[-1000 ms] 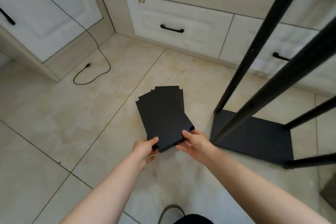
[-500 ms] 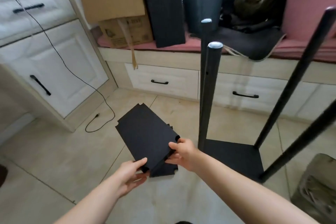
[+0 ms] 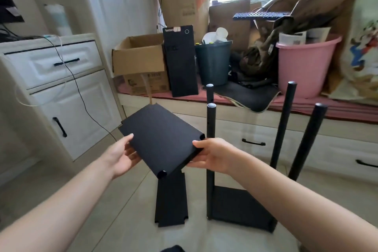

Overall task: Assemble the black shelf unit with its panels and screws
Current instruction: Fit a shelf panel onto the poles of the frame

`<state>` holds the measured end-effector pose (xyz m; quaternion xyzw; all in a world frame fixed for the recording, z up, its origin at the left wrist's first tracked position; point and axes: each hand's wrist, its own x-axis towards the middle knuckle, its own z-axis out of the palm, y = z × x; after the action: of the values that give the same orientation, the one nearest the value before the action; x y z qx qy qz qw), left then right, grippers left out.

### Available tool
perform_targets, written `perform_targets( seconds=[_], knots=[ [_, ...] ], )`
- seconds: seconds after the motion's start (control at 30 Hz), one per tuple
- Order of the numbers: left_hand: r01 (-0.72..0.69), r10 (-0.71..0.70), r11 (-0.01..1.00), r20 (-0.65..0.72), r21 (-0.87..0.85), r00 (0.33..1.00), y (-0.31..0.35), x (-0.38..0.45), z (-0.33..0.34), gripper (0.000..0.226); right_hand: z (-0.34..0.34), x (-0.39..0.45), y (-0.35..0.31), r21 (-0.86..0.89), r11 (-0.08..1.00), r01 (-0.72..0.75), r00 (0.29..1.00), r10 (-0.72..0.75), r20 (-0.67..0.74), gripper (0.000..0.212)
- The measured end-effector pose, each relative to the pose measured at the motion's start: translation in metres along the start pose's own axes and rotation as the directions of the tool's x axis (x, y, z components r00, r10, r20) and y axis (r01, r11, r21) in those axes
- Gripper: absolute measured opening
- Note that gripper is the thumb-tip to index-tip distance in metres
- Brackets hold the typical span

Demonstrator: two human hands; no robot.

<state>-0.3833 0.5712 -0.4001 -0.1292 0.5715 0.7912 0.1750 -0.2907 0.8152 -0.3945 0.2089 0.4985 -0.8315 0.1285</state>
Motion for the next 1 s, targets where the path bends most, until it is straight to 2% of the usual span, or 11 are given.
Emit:
perform_targets(
  seconds=[0.13, 0.27, 0.5, 0.6, 0.7, 0.87, 0.93, 1.0],
  knots=[
    [-0.069, 0.069, 0.998, 0.018, -0.007, 0.997, 0.036, -0.016, 0.020, 0.024, -0.011, -0.042, -0.034, -0.043, 0.997, 0.071, 0.997, -0.070, 0.011, 0.019],
    [-0.037, 0.037, 0.999, 0.019, 0.004, 0.999, 0.056, -0.025, 0.030, 0.020, -0.035, -0.079, -0.058, -0.082, 0.990, 0.119, 0.993, -0.120, -0.013, 0.013],
    [-0.004, -0.002, 0.999, 0.133, 0.042, 0.991, 0.045, -0.041, 0.059, 0.023, -0.076, -0.127, -0.089, -0.096, 0.970, 0.225, 0.957, -0.239, -0.165, 0.016],
    [-0.008, 0.002, 1.000, 0.238, 0.024, 0.971, 0.041, -0.045, 0.075, 0.037, -0.091, -0.140, -0.102, -0.057, 0.960, 0.276, 0.939, -0.282, -0.199, 0.022],
    [-0.017, -0.018, 0.994, 0.319, 0.109, 0.948, 0.039, -0.044, 0.090, 0.051, -0.104, -0.149, -0.117, -0.077, 0.950, 0.303, 0.927, -0.312, -0.207, 0.029],
    [-0.103, 0.010, 0.970, 0.393, 0.218, 0.919, 0.034, -0.038, 0.123, 0.032, -0.123, -0.150, -0.145, -0.049, 0.916, 0.398, 0.894, -0.399, -0.204, 0.037],
    [-0.129, 0.025, 0.965, 0.407, 0.230, 0.913, 0.037, -0.032, 0.139, 0.027, -0.134, -0.149, -0.161, 0.021, 0.886, 0.463, 0.873, -0.452, -0.184, 0.028],
    [-0.159, 0.057, 0.962, 0.405, 0.224, 0.913, 0.045, -0.025, 0.158, 0.023, -0.142, -0.145, -0.175, -0.008, 0.878, 0.478, 0.857, -0.468, -0.214, 0.020]
  ],
)
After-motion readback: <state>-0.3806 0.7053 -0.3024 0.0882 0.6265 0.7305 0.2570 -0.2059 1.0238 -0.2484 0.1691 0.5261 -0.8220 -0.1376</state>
